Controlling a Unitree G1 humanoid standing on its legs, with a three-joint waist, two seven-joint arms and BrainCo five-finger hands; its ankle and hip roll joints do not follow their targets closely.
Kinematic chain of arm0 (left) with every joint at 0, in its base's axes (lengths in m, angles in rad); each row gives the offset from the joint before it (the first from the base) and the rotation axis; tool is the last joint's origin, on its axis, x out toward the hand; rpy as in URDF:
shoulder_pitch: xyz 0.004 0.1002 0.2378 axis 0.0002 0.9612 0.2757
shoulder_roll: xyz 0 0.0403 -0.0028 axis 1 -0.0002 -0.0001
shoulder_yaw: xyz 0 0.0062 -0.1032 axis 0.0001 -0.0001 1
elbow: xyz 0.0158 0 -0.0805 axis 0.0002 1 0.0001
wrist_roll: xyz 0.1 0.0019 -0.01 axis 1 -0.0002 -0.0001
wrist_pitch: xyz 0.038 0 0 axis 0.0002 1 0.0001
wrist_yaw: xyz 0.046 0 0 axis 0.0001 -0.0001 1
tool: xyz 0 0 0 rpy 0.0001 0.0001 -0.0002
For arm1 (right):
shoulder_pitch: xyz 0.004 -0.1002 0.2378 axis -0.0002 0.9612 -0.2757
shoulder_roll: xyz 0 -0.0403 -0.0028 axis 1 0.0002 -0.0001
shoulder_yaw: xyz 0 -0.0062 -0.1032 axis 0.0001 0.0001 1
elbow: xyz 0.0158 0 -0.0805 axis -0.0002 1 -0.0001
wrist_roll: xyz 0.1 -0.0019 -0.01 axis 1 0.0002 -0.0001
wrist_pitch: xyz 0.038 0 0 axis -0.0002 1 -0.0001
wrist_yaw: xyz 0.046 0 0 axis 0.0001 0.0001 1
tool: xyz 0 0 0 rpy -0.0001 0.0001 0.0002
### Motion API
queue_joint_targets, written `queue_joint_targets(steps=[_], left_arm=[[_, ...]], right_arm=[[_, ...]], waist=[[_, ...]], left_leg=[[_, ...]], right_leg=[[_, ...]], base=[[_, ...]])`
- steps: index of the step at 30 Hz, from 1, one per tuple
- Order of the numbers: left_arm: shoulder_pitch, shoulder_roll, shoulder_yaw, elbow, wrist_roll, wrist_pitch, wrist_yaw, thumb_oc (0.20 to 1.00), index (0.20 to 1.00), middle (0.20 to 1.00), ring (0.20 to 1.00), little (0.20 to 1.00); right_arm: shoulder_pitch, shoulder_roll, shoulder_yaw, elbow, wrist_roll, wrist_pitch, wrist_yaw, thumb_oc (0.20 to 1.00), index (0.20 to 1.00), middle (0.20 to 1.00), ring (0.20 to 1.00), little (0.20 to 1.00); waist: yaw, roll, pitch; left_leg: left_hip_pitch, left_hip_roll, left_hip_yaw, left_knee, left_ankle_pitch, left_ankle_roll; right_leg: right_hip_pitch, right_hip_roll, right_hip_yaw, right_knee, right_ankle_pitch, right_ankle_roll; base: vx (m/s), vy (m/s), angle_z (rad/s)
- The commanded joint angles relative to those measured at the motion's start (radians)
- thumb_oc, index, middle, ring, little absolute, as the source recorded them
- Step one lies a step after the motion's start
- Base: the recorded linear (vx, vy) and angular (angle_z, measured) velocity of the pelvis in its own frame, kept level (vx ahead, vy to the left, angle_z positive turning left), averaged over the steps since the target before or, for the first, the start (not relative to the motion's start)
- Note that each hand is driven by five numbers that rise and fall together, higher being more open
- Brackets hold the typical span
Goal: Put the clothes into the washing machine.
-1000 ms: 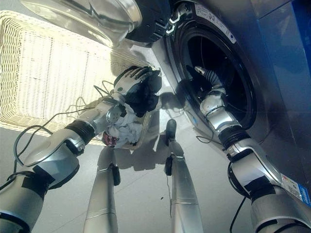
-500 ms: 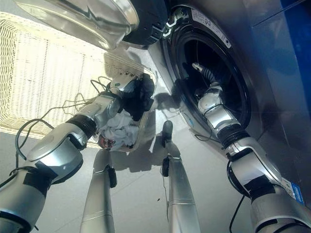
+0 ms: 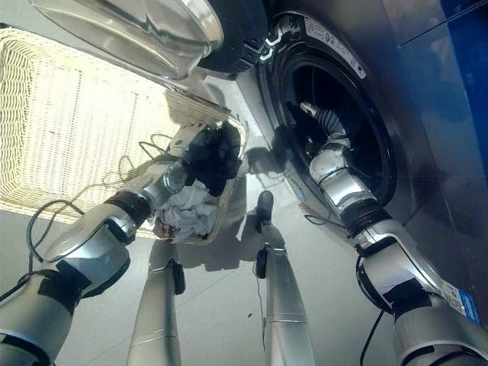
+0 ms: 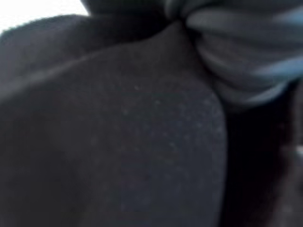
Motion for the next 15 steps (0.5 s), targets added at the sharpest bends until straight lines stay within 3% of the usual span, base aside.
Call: queue_joint_targets(steps=[1,5,9,10,15], left_arm=[[0.065,0.053,0.136,-0.049,-0.221,-0.132,0.001,0.2,0.2,0.2,0.2,0.2],[0.138,0.071,0.256,-0.188,-0.309,-0.231,0.026,0.2,0.2,0.2,0.2,0.2],[0.176,0.075,0.309,-0.3,-0.357,-0.306,0.04,0.2,0.2,0.2,0.2,0.2],[0.195,0.072,0.328,-0.36,-0.369,-0.353,0.042,0.2,0.2,0.2,0.2,0.2],[0.231,0.055,0.368,-0.481,-0.383,-0.43,0.011,0.2,0.2,0.2,0.2,0.2]], right_arm=[[0.054,-0.015,-0.09,-0.083,0.013,-0.081,-0.016,1.0,1.0,1.0,1.0,1.0],[0.127,-0.004,-0.171,-0.174,-0.018,-0.096,-0.008,1.0,1.0,1.0,1.0,1.0],[0.156,-0.01,-0.211,-0.235,-0.019,-0.1,0.011,1.0,1.0,1.0,1.0,1.0],[0.176,-0.007,-0.232,-0.269,-0.012,-0.112,0.038,1.0,1.0,1.0,1.0,1.0],[0.226,0.011,-0.279,-0.349,0.059,-0.167,0.142,1.0,1.0,1.0,1.0,1.0]], waist=[[-0.006,0.016,0.023],[0.007,0.028,0.023],[0.017,0.038,0.023],[0.02,0.042,0.023],[0.027,0.051,0.023]], left_leg=[[-0.019,-0.037,0.006,0.096,-0.107,0.062],[-0.018,-0.044,-0.001,0.097,-0.112,0.065],[-0.017,-0.048,-0.004,0.094,-0.112,0.069],[-0.016,-0.049,-0.005,0.092,-0.111,0.07],[-0.013,-0.053,-0.007,0.087,-0.111,0.074]], right_leg=[[0.057,0.043,-0.027,-0.124,0.084,0.032],[0.058,0.042,-0.031,-0.115,0.078,0.029],[0.056,0.04,-0.033,-0.107,0.074,0.027],[0.056,0.04,-0.034,-0.103,0.072,0.027],[0.056,0.039,-0.034,-0.099,0.068,0.025]], base=[[-0.01,-0.041,0.03],[0.0,-0.016,0.01],[-0.01,0.001,0.04],[-0.01,0.01,0.06],[-0.01,0.004,0.06]])
